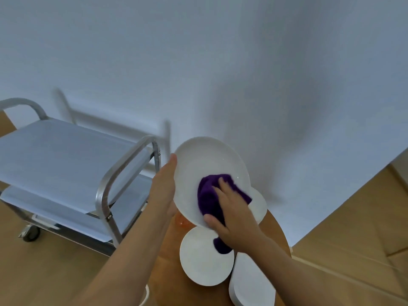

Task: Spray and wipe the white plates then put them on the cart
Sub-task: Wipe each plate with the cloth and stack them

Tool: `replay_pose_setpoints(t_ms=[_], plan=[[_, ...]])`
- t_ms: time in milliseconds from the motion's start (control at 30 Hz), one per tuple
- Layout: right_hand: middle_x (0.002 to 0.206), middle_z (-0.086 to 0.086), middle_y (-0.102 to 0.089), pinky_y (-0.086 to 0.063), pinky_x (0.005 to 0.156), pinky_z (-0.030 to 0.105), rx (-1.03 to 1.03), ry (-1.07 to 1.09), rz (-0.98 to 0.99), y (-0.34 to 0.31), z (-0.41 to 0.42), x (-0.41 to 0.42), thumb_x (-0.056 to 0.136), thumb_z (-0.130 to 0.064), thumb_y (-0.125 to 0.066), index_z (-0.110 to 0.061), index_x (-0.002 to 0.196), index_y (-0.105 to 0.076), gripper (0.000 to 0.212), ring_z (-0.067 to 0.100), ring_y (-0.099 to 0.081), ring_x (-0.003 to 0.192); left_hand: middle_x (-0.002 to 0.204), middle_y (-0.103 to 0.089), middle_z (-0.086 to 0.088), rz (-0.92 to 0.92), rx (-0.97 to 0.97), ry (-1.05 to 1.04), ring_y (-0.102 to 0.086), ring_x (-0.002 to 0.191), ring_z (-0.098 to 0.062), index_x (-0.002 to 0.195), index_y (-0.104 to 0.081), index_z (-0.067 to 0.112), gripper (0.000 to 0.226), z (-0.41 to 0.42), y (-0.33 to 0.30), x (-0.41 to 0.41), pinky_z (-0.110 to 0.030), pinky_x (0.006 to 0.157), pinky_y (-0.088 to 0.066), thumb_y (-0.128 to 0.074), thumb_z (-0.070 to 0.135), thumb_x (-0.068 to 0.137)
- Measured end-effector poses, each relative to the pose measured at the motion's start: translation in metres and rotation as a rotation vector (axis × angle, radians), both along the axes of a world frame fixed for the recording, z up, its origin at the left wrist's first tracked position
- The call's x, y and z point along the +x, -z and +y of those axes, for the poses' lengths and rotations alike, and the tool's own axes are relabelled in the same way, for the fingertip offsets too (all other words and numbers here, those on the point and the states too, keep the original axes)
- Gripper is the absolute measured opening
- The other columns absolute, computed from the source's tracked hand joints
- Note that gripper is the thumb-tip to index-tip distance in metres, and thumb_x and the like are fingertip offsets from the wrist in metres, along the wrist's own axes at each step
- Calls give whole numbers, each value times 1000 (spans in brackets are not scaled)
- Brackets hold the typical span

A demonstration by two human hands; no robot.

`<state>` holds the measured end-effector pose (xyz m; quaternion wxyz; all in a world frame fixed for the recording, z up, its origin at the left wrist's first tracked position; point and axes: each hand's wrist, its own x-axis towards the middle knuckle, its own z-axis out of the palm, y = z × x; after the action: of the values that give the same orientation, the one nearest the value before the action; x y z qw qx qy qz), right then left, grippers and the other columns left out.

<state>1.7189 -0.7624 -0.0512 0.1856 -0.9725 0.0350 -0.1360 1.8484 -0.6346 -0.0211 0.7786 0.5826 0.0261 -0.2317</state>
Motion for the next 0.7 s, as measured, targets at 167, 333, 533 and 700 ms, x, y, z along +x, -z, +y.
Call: replay_pose_setpoints(t_ms=[167, 333, 533, 700], plan=[[147, 2, -41, -43, 102, 42, 39, -23, -120, 2, 42, -2, 77, -76, -44, -33, 145, -14, 86, 26, -40, 133, 109, -68, -11, 194, -84, -49, -67, 95, -32, 121, -60, 20, 59, -9, -2, -7, -43, 71, -58, -60, 64, 81], [128, 12, -59, -57, 82, 39, -360, -184, -310, 7, 20, -9, 68, -35, -81, -22, 135, -38, 80, 30, -60, 113, 112, -68, -11, 229, -184, 106, -66, 97, -29, 126, -59, 12, 57, 9, -10, 6, -40, 71, -55, -59, 53, 87], [111, 9, -68, -58, 69, 30, -581, -321, -446, 4, -6, -17, 87, -22, -63, -19, 130, -44, 46, 23, -68, 94, 96, -72, -8, 155, -82, 244, -70, 70, -20, 123, -62, 16, 39, 32, -32, 23, -30, 55, -55, -53, 40, 94], [90, 3, -73, -53, 55, 20, -351, -69, -444, -7, 28, 4, 63, -20, -85, -13, 117, -65, 58, 15, -67, 66, 90, -72, -6, 124, -132, 23, -71, 77, -25, 106, -64, 22, 27, 11, -17, -16, -35, 57, -57, -60, 42, 88]])
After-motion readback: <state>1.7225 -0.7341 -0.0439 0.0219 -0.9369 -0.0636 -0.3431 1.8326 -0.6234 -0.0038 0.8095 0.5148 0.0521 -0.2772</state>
